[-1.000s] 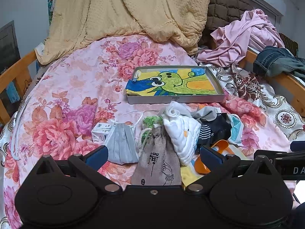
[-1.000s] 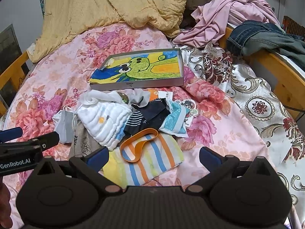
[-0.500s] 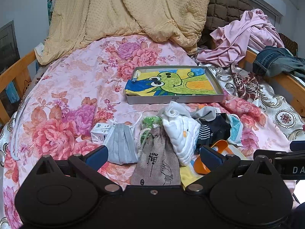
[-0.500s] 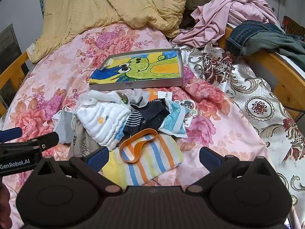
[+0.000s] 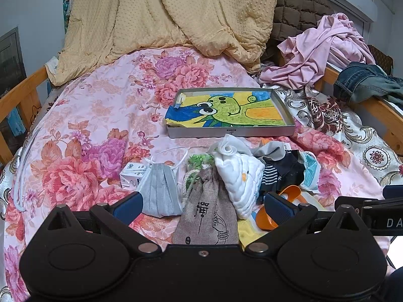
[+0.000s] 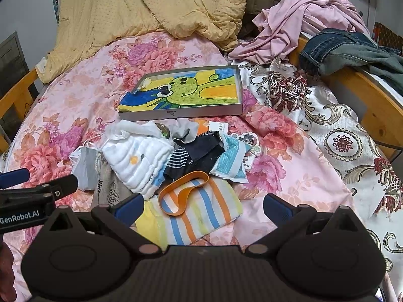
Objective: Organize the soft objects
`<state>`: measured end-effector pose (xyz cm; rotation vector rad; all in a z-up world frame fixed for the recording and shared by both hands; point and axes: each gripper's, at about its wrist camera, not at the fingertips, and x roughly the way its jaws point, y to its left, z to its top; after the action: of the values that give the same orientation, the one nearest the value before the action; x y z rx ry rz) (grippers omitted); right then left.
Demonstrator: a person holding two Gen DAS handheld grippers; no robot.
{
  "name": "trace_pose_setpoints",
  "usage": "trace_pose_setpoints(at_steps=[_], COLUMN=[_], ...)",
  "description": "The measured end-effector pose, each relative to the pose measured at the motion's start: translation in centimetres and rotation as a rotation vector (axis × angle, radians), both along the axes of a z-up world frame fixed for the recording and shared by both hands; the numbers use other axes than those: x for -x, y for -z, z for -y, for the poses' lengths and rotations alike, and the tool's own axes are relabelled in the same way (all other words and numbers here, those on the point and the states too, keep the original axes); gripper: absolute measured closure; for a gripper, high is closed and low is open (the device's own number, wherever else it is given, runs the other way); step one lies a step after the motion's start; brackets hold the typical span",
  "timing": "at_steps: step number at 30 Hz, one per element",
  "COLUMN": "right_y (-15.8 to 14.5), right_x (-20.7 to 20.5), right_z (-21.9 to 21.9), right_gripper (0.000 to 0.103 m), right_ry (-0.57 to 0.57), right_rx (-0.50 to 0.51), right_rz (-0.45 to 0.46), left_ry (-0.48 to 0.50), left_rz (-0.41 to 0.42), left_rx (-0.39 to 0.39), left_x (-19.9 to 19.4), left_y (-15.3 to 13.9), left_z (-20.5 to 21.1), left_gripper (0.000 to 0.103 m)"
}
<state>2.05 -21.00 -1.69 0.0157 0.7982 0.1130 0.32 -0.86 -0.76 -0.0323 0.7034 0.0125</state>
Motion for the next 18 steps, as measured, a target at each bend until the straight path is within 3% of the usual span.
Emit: trace_pose_setpoints(at_steps=[18], right_y=[-0.24], right_x=[0.28], right_z=[-0.49], right_gripper=[0.0], right_ry=[-0.013], right_rx=[-0.013], right_rz=[0.017], left_ry=[-0.001], left_rz=[-0.001], left_rx=[0.001], left_x=[0.0], left_y=[0.02], left_z=[0.04], left_gripper=[0.001])
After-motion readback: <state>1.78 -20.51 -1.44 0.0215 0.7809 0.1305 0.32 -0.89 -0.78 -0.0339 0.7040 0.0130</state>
